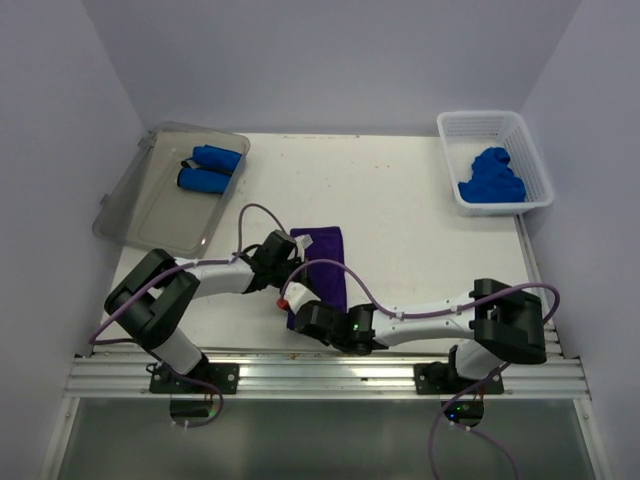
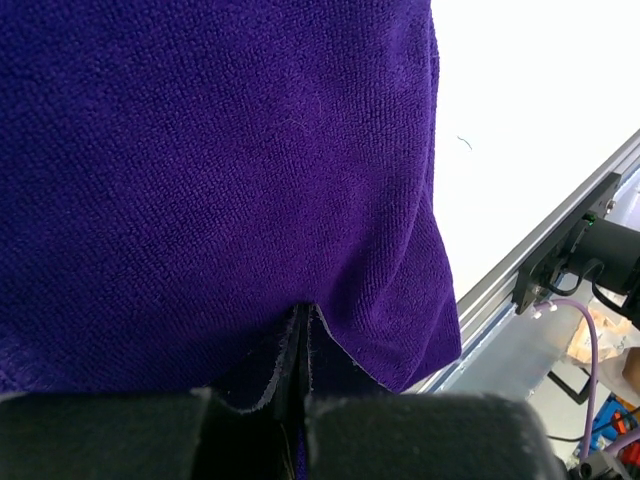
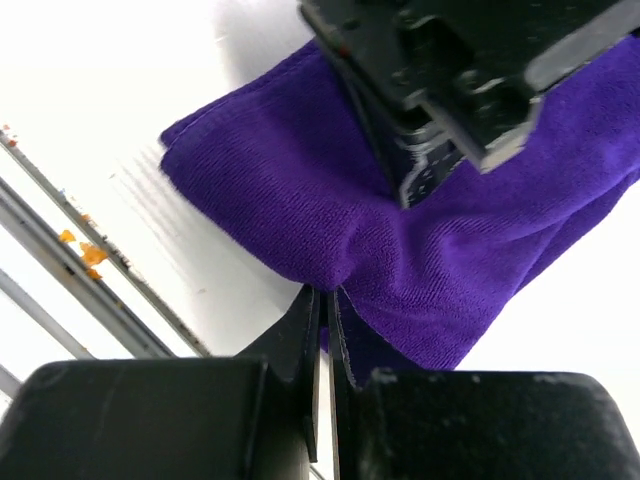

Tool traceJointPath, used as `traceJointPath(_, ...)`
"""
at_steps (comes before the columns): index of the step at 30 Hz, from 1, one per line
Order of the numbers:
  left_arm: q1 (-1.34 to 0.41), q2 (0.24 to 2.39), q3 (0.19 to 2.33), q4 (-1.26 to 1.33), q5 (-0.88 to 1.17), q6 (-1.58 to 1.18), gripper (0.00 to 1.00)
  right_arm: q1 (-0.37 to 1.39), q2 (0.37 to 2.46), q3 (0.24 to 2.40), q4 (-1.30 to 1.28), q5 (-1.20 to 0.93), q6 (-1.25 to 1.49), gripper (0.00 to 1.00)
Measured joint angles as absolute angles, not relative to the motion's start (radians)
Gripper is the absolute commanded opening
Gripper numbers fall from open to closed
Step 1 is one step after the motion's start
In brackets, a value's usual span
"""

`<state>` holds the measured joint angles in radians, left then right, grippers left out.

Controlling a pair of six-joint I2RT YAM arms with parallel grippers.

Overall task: Roll the towels
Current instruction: Roll the towel

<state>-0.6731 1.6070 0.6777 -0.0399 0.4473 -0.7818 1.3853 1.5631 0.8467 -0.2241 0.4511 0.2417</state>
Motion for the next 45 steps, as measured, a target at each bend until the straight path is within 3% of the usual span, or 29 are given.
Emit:
traceJointPath(25,-0.669,1.607,0.677,-0.037,0.468,-0.735,0.03,1.201,1.564,0.902,-0.215,0.346,0.237,0.0)
traceJointPath(28,-0.668,1.588,0.686,-0.071,0.452,-0.716,0.08,1.183,1.571,0.919,-0.217,0.321,0.234,0.0)
traceJointPath(32,-0.663,1.542,0.719,-0.166,0.397,-0.683,0.25,1.152,1.575,0.936,-0.215,0.271,0.234,0.0)
traceJointPath(43,-0.647,1.514,0.782,-0.31,0.309,-0.625,0.5,1.065,1.579,0.967,-0.232,0.107,0.238,0.0)
traceJointPath(45,-0.642,1.512,0.782,-0.324,0.299,-0.623,0.51,1.056,1.584,0.968,-0.233,0.08,0.238,0.0)
